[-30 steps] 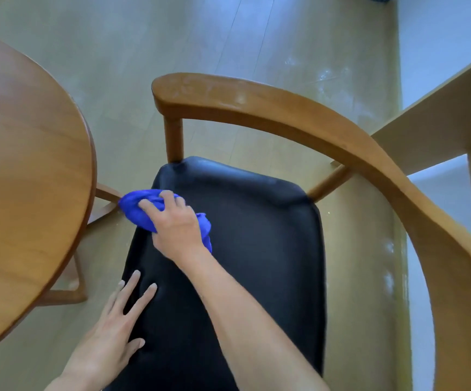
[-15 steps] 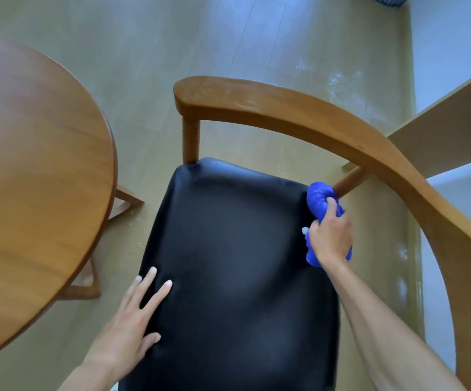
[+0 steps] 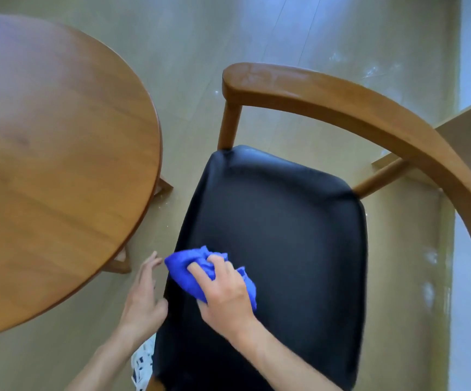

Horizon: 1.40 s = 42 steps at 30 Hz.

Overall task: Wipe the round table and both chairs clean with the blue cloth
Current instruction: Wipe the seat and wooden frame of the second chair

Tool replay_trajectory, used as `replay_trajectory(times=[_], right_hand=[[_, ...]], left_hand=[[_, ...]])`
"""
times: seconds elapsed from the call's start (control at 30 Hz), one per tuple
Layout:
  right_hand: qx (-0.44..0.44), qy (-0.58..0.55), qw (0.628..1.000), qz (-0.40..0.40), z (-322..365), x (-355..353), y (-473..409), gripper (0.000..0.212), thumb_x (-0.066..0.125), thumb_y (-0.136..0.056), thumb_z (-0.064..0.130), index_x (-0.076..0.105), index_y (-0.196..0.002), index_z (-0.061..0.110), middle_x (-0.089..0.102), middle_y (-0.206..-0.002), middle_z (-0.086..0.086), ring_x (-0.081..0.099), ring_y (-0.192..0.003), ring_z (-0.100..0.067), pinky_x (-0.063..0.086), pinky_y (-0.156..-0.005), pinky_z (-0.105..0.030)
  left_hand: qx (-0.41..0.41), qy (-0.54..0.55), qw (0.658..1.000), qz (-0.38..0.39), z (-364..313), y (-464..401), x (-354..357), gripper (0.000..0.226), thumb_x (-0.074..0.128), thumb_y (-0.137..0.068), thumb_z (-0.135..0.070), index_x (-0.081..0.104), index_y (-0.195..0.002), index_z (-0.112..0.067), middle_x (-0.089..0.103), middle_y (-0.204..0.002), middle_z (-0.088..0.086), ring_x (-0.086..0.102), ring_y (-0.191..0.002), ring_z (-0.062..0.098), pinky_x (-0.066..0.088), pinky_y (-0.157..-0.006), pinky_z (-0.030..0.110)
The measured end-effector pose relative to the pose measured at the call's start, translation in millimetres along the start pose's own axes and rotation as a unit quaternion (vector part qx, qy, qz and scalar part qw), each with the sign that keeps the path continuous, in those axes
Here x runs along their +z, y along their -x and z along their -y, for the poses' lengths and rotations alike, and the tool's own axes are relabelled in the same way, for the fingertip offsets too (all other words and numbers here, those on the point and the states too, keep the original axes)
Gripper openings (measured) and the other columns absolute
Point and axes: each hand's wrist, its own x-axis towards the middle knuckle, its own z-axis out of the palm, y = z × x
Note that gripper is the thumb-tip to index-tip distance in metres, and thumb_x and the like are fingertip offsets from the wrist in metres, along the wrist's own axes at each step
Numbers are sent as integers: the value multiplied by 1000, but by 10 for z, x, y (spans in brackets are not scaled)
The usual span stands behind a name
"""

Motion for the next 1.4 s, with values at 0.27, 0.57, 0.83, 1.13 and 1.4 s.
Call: replay_trajectory(times=[0.27,0.57,0.83,1.13,1.4], right_hand=[[-378,91,905,172,-524,-378,140,40,56,-77,14,58,-114,30,59,-107,-7,49,-70,-24,45,-61,-35],[211,89,972,-50,-816,-487,-1003,58,60,-77,9,48,-133,20,46,-124,-15,49,-87,-33,47,-74,-42],[-120,-24,979,166,-28,-226,991,58,63,-60,12,62,-115,28,51,-115,-7,52,-73,-23,47,-64,-30],[36,-45,980,192,-970,-1110,918,37,51,-93,23,57,-130,19,55,-132,6,48,-122,-19,37,-96,-30],[4,-70,968,242,-538,-815,1055,64,59,-77,42,43,-137,27,43,-132,5,40,-117,-18,35,-95,-32]], left_hand=[[41,-126,991,37,-91,23,-28,81,37,-75,20,37,-144,-23,20,-157,-9,26,-142,11,18,-108,14],[21,-162,986,22,31,104,3,78,37,-84,13,27,-149,-29,12,-158,-15,20,-144,10,21,-111,25],[108,-219,968,53,-249,343,-45,76,45,-77,10,35,-146,-21,20,-157,-6,22,-143,11,18,-110,14],[147,-349,893,242,-410,607,382,79,44,-72,-44,31,-147,-26,22,-155,-7,15,-143,9,22,-112,26],[-74,-331,907,251,-421,489,194,76,57,-67,-32,31,-137,-28,38,-119,-2,46,-112,19,46,-88,30]])
